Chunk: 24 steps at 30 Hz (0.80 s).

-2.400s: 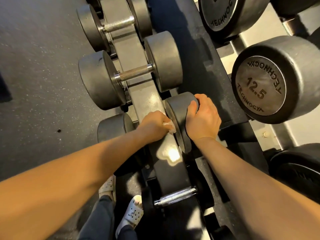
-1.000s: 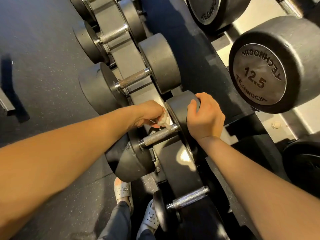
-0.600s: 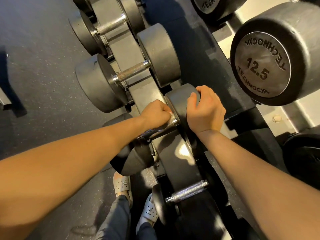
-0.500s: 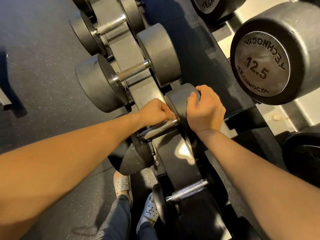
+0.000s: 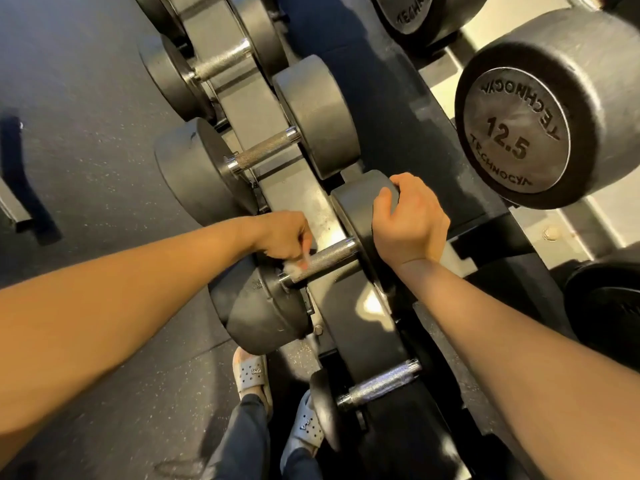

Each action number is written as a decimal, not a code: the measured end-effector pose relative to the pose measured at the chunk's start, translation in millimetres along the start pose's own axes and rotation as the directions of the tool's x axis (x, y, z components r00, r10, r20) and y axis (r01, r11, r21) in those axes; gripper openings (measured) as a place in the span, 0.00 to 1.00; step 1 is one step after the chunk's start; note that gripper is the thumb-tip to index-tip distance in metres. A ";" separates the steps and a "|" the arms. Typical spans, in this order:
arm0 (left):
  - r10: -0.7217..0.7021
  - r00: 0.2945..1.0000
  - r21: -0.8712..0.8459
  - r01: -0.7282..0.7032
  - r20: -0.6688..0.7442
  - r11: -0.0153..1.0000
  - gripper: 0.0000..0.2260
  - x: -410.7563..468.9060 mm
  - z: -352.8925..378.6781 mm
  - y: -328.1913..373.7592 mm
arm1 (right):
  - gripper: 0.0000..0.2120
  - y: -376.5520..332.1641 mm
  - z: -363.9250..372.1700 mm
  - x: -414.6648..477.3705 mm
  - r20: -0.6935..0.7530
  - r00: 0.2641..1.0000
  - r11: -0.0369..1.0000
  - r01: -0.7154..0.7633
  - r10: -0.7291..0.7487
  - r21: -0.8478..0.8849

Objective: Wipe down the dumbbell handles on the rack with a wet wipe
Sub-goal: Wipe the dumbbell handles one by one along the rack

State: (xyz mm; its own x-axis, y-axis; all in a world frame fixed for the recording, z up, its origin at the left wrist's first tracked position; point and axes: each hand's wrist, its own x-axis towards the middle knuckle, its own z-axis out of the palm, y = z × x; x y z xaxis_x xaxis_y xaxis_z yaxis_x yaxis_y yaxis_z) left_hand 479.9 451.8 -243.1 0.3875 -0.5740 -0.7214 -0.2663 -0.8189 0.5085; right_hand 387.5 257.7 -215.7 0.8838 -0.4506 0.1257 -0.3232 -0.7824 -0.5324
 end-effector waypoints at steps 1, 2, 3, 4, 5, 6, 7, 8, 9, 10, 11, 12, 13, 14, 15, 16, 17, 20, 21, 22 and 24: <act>0.005 0.996 -0.153 -0.018 -0.086 0.988 0.06 4.4 5.6 7.4 | 0.11 0.1 0.4 0.1 0.005 1.000 1.000 -0.003 0.004 -0.006; -0.017 0.982 -0.288 -0.039 -0.189 0.957 0.08 9.3 13.6 16.0 | 0.12 0.5 0.9 0.2 0.008 1.000 1.000 -0.006 0.006 -0.011; -0.047 0.956 -0.385 -0.070 -0.288 0.920 0.09 12.0 23.3 26.5 | 0.13 0.9 1.1 0.4 0.007 1.000 1.000 -0.008 0.008 -0.015; -0.071 0.925 -0.425 -0.102 -0.373 0.900 0.09 14.7 34.8 35.7 | 0.14 1.1 1.5 0.4 0.005 1.000 1.000 -0.010 0.010 -0.019; -0.066 0.894 -0.393 -0.127 -0.443 0.911 0.09 15.6 45.6 42.9 | 0.14 1.1 1.2 0.4 0.004 1.000 1.000 -0.012 0.012 -0.024; -0.031 0.868 -0.290 -0.132 -0.496 0.948 0.08 13.2 53.6 46.8 | 0.14 1.0 0.9 0.5 0.006 1.000 1.000 -0.015 0.015 -0.027; 0.026 0.850 -0.137 -0.115 -0.525 0.984 0.07 7.7 58.9 47.2 | 0.14 0.8 0.5 0.3 0.012 1.000 0.999 -0.017 0.017 -0.030; 0.092 0.841 0.027 -0.092 -0.533 0.995 0.06 0.9 62.0 44.3 | 0.14 0.6 0.1 0.5 0.018 1.000 0.999 -0.018 0.019 -0.035; 0.140 0.854 0.167 -0.063 -0.501 0.984 0.04 -6.5 63.2 39.3 | 0.14 0.3 -0.4 0.6 0.025 0.999 0.999 -0.020 0.021 -0.041; 0.155 0.881 0.292 -0.020 -0.447 0.956 0.02 -14.4 63.1 35.9 | 0.14 0.4 -0.8 0.8 0.029 0.999 0.999 -0.020 0.022 -0.047; 0.142 0.910 0.408 0.032 -0.389 0.913 0.04 -20.0 63.7 33.0 | 0.14 0.7 -1.1 1.2 0.032 0.999 0.999 -0.018 0.020 -0.051; 0.118 0.934 0.502 0.072 -0.337 0.862 0.07 -22.9 64.4 31.1 | 0.13 1.3 -1.1 1.8 0.033 0.999 0.999 -0.013 0.015 -0.053; 0.102 0.945 0.553 0.092 -0.310 0.828 0.09 -24.8 63.8 31.6 | 0.13 1.7 -1.5 2.2 0.033 0.999 0.999 -0.007 0.008 -0.053; 0.098 0.948 0.553 0.092 -0.304 0.828 0.09 -24.7 61.9 33.0 | 0.13 2.2 -1.2 2.4 0.033 0.999 0.999 0.000 0.002 -0.050; 0.107 0.936 0.480 0.072 -0.335 0.874 0.09 -22.1 59.1 33.6 | 0.13 2.4 -1.2 2.4 0.032 0.999 0.999 0.005 -0.003 -0.047; 0.097 0.918 0.334 0.040 -0.384 0.942 0.06 -16.5 56.5 33.1 | 0.13 2.5 -1.1 2.6 0.030 1.000 0.999 0.007 -0.006 -0.047; 0.067 0.903 0.151 -0.002 -0.425 0.988 0.04 -11.1 54.9 34.4 | 0.13 2.6 -1.0 2.4 0.028 1.000 0.999 0.008 -0.007 -0.047; -0.106 0.846 -0.283 -0.056 -0.523 0.957 0.11 1.0 57.0 40.0 | 0.14 2.0 -1.5 2.5 0.030 1.000 0.999 0.008 -0.006 -0.045; -0.132 0.830 -0.338 -0.072 -0.543 0.938 0.11 2.5 58.8 39.6 | 0.14 1.8 -1.8 2.5 0.030 1.000 0.999 0.007 -0.006 -0.045; -0.140 0.830 -0.346 -0.067 -0.540 0.936 0.10 1.5 60.1 38.5 | 0.13 1.8 -1.9 2.3 0.029 1.000 0.999 0.009 -0.008 -0.045; -0.115 0.854 -0.273 -0.033 -0.507 0.961 0.06 -2.5 60.7 32.7 | 0.12 1.4 -2.1 1.5 0.023 1.000 0.999 0.017 -0.016 -0.046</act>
State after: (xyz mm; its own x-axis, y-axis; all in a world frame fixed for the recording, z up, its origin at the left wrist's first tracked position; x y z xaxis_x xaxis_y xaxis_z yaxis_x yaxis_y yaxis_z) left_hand 416.6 426.1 -253.2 0.8094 -0.3933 -0.4361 -0.0274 -0.7671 0.6409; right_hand 387.7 255.0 -214.5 0.8966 -0.4278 0.1146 -0.3232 -0.8088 -0.4912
